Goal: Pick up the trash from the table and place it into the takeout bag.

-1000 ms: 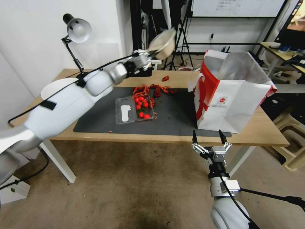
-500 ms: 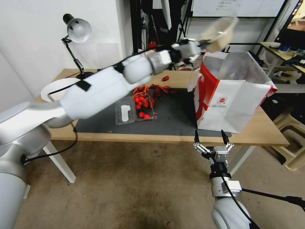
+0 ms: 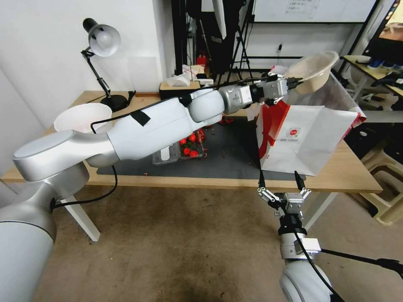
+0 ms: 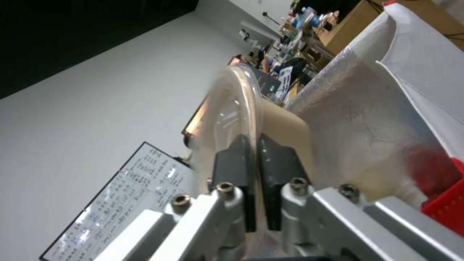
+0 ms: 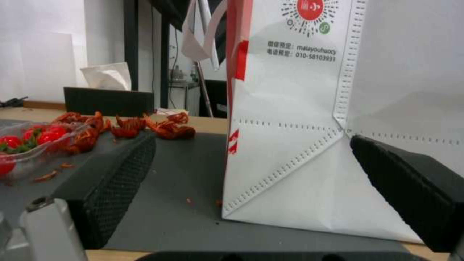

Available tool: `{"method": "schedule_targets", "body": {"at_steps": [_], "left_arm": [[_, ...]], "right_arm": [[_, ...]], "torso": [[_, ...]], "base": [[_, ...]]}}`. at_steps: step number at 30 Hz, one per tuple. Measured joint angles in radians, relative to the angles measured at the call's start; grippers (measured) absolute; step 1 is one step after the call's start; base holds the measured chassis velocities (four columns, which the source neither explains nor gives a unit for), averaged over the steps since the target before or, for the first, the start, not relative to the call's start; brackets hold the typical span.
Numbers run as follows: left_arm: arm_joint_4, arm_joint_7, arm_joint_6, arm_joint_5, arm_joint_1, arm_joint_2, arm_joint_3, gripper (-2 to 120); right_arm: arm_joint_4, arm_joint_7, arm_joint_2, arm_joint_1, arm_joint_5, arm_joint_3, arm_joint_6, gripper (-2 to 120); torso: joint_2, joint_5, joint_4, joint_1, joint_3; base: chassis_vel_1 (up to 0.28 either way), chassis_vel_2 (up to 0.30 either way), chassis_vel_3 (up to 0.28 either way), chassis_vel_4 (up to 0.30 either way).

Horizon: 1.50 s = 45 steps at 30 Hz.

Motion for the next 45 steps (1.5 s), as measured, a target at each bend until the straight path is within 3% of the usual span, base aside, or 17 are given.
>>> {"method": "schedule_targets", "body": {"at_steps": [2, 5, 14, 17, 18, 21, 23, 25, 35, 41, 44, 45], "left_arm": [[-0.001, 0.0, 0.0, 0.0, 0.001, 0.001, 0.001, 7], [-0.007, 0.0, 0.0, 0.0, 0.005, 0.007, 0.002, 25], [-0.01, -0.011, 0.0, -0.006, 0.007, 0.011, -0.002, 54], [-0.035, -0.04, 0.022, -0.065, 0.023, 0.029, -0.052, 69], [-0.035, -0.04, 0.022, -0.065, 0.023, 0.029, -0.052, 69], [-0.112, -0.11, 0.104, -0.232, 0.066, 0.106, -0.104, 82], [-0.126, -0.123, 0.119, -0.266, 0.098, 0.136, -0.143, 85], [-0.14, -0.14, 0.139, -0.305, 0.169, 0.198, -0.226, 97], [-0.237, -0.21, 0.196, -0.364, 0.385, 0.355, -0.414, 100], [-0.308, -0.233, 0.228, -0.374, 0.5, 0.411, -0.513, 100], [-0.379, -0.261, 0.261, -0.371, 0.633, 0.437, -0.629, 100], [-0.379, -0.261, 0.261, -0.371, 0.633, 0.437, -0.629, 100]], "right_arm": [[0.0, 0.0, 0.0, 0.0, 0.0, 0.0, 0.0, 100], [-0.002, 0.0, 0.001, 0.004, 0.001, 0.0, 0.0, 100], [-0.001, 0.002, 0.003, 0.004, 0.001, 0.0, 0.0, 100], [0.005, 0.003, 0.0, 0.001, 0.002, 0.004, -0.001, 100], [0.005, 0.003, 0.0, 0.001, 0.002, 0.004, -0.001, 100], [0.007, 0.003, -0.001, 0.002, 0.003, 0.003, -0.003, 100], [0.007, 0.003, -0.001, 0.003, 0.003, 0.002, -0.003, 100], [0.008, 0.003, -0.001, 0.002, 0.003, 0.0, -0.006, 100], [0.019, 0.003, -0.002, 0.003, 0.002, -0.008, -0.016, 100], [0.021, 0.002, 0.0, 0.003, -0.001, -0.014, -0.018, 100], [0.025, 0.001, 0.001, 0.003, -0.003, -0.017, -0.02, 100], [0.025, 0.001, 0.001, 0.003, -0.003, -0.017, -0.02, 100]], "torso": [[0.0, -0.0001, 0.0, 0.0, 0.0], [0.0, -0.0001, 0.0002, 0.0, 0.0], [0.0, -0.0001, -0.0001, 0.0, 0.0], [0.0, 0.0, -0.0004, 0.0, 0.0], [0.0, 0.0, -0.0004, 0.0, 0.0], [0.0, -0.0002, -0.0001, 0.0, 0.0], [0.0, -0.0002, -0.0001, 0.0, 0.0], [0.0, -0.0002, 0.0, 0.0, 0.0], [0.0, -0.0003, 0.0001, 0.0, 0.0], [0.0, 0.0004, -0.0002, 0.0, 0.0], [0.0, 0.0005, -0.0002, 0.0, 0.0], [0.0, 0.0005, -0.0002, 0.0, 0.0]], "base": [[0.0, 0.0, 0.0, 0.0], [0.0, 0.0, 0.0, 0.0], [0.0, 0.0, 0.0, 0.0], [0.0, 0.0, 0.0, 0.0], [0.0, 0.0, 0.0, 0.0], [0.0, 0.0, 0.0, 0.0], [0.0, 0.0, 0.0, 0.0], [0.0, 0.0, 0.0, 0.0], [0.0, 0.0, 0.0, 0.0], [0.0, 0.0, 0.0, 0.0], [0.0, 0.0, 0.0, 0.0], [0.0, 0.0, 0.0, 0.0]]}}
